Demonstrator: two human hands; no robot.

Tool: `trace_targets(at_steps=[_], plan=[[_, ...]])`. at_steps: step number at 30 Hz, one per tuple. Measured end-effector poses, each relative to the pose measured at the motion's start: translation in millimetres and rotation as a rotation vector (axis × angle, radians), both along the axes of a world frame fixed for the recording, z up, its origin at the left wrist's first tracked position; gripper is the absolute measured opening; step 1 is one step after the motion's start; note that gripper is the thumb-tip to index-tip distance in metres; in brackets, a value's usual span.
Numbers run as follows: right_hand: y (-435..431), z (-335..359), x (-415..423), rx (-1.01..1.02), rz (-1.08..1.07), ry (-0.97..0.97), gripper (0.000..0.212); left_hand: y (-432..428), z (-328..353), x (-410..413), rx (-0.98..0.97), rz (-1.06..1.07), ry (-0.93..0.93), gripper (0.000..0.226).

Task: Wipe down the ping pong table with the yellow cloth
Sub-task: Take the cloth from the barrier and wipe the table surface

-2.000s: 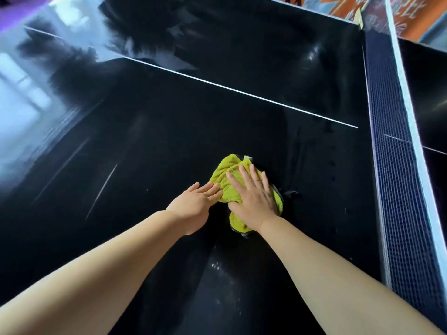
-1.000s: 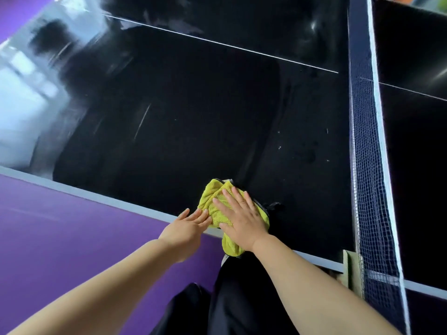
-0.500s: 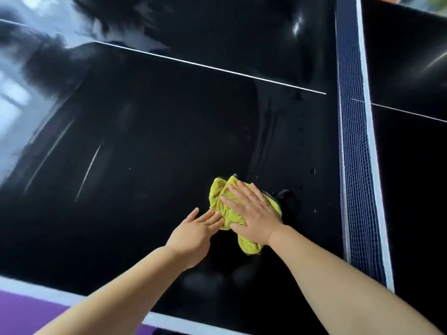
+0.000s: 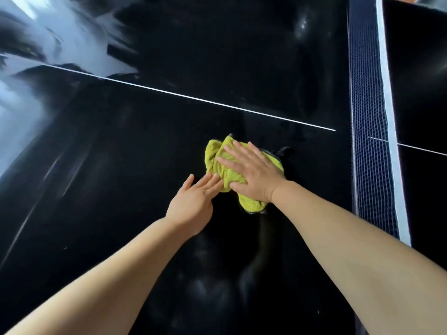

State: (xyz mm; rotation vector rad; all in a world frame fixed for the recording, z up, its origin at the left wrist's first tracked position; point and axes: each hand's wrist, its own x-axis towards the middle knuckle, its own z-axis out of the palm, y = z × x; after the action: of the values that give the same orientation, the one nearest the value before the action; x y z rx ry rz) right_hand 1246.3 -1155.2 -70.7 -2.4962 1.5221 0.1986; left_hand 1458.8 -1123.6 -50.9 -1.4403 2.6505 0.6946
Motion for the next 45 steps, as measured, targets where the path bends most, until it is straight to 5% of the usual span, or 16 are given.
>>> trace_targets(at_steps=[9, 19, 30, 45], plan=[[-122.1, -7.7, -45.6, -0.022, -0.221, -0.074, 0.063, -131.9, -12.1, -66.1, -0.089, 0.036, -0.108, 0.056], [-136.0, -15.0, -95.4, -0.058, -0.456, -0.116, 0.062, -183.2, -10.1, -135.0, -0.104, -0.05, -0.256, 0.057], [-49.2, -5.8, -111.1, -0.042, -0.642, -0.114, 0.065, -120.1, -1.9, -157.9, -0.042, -0.159, -0.156, 0.059], [145.3, 2.6, -24.0, 0.003, -0.585, -0.06, 0.068, 61.1, 14.7, -55.7, 0.034, -0.28, -0.161, 0.062]])
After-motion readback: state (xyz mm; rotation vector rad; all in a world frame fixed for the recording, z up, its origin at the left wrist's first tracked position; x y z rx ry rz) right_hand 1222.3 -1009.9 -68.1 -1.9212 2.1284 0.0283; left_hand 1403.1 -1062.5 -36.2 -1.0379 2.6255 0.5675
